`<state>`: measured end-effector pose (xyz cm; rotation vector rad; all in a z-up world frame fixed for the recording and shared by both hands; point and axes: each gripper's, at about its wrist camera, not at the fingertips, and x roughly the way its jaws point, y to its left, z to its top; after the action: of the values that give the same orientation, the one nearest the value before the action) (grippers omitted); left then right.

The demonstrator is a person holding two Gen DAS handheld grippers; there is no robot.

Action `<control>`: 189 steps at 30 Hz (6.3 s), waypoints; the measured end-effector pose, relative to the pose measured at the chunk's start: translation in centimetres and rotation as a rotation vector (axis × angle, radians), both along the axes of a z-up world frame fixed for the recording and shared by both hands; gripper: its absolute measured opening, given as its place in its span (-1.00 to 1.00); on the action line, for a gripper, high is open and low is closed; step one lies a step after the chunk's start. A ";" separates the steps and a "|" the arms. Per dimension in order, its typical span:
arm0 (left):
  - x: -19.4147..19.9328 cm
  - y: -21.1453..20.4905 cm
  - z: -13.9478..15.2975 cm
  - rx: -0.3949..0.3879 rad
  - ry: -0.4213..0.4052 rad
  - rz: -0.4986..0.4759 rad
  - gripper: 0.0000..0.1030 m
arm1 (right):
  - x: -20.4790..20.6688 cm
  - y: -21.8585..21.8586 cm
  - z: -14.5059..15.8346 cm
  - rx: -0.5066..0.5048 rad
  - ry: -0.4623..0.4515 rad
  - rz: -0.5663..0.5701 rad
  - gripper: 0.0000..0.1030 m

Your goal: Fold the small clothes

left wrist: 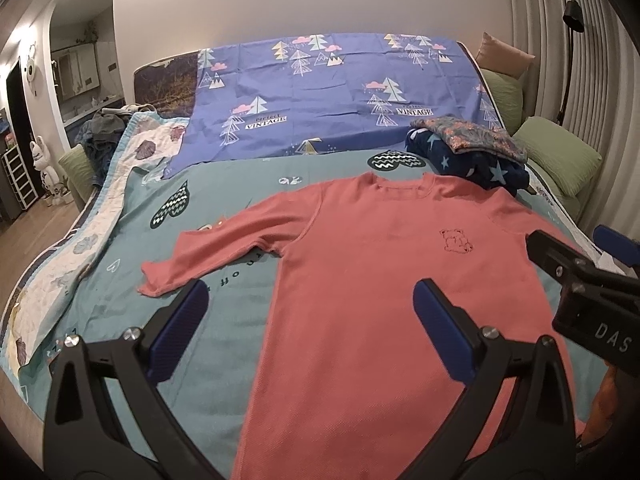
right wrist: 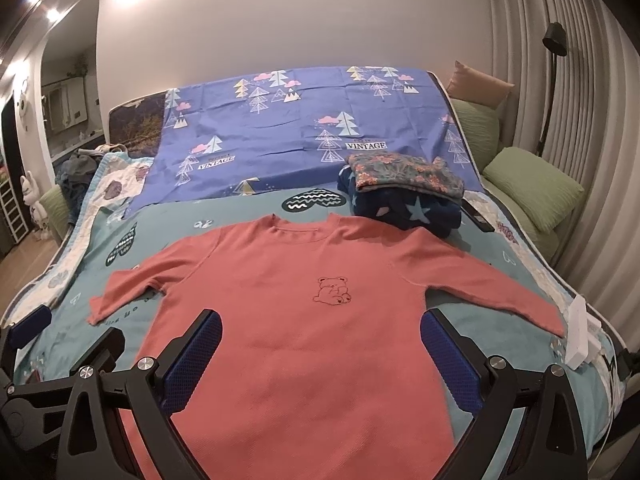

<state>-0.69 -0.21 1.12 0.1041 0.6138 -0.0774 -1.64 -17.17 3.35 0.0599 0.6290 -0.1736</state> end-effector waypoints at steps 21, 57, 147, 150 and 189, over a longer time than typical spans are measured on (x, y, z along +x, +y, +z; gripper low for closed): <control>0.0 0.1 -0.1 -0.032 0.007 -0.021 0.98 | 0.6 1.0 0.0 0.021 0.008 0.035 0.97; 6.6 5.0 -3.8 -0.226 0.190 -0.020 0.98 | 4.8 1.5 -1.8 0.017 0.071 0.041 0.96; 19.8 10.8 -12.0 -0.121 0.262 0.083 0.29 | 28.6 -3.6 -9.7 0.489 0.279 0.332 -0.93; 19.9 10.8 -11.8 -0.125 0.249 0.088 0.29 | 26.6 -6.0 -6.7 0.496 0.188 0.319 -0.94; 18.4 12.1 -11.8 -0.200 0.256 0.105 -0.99 | 21.5 -15.8 -11.8 0.513 0.325 0.104 -0.11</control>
<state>17.72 11.85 -10.70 -0.1340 0.8626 -0.0499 19.82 -33.01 -8.49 0.5003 0.9873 0.0857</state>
